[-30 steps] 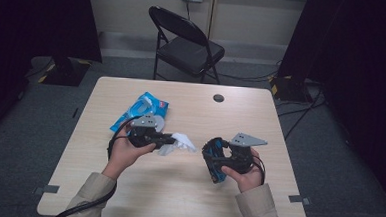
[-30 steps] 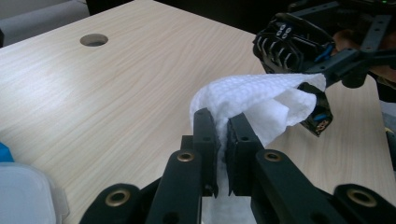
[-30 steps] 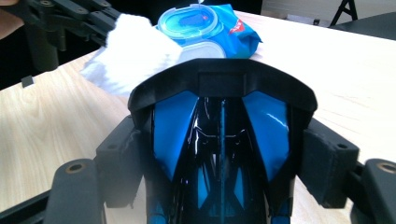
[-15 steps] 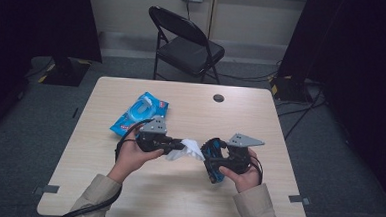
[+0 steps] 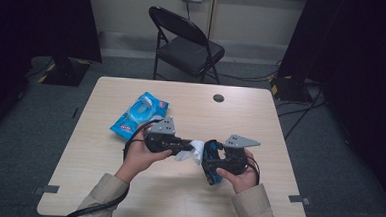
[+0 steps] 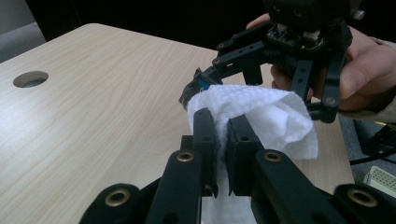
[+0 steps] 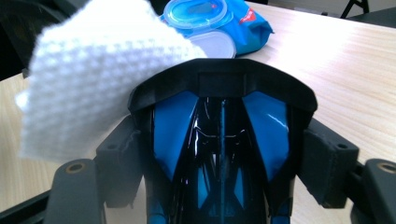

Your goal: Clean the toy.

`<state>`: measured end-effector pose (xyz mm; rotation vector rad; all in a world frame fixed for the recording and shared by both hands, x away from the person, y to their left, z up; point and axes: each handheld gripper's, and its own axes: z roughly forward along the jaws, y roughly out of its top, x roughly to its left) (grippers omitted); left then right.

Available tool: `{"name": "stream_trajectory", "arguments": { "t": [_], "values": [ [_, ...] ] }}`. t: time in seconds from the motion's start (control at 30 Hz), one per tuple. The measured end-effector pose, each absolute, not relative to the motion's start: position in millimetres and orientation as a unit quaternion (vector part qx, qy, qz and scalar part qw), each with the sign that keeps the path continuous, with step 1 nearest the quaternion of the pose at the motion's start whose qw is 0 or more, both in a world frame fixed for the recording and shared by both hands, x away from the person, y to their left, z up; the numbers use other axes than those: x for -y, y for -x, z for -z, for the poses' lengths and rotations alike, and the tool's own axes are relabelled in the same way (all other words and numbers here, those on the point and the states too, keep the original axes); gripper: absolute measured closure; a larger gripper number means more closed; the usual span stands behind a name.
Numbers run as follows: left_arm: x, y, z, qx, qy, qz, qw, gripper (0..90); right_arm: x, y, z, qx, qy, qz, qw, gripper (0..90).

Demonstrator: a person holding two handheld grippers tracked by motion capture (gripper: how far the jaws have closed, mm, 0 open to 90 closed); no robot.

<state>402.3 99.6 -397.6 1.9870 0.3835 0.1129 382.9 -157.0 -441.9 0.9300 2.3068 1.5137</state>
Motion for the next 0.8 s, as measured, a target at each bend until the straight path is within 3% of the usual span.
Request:
{"name": "stream_trajectory", "arguments": {
  "t": [0.8],
  "values": [
    [-81,-413,389,-0.172,-0.827,-0.050,0.532,84.3,145,-379,443,-0.795,-0.301,-0.517,0.103,25.7]
  ]
}}
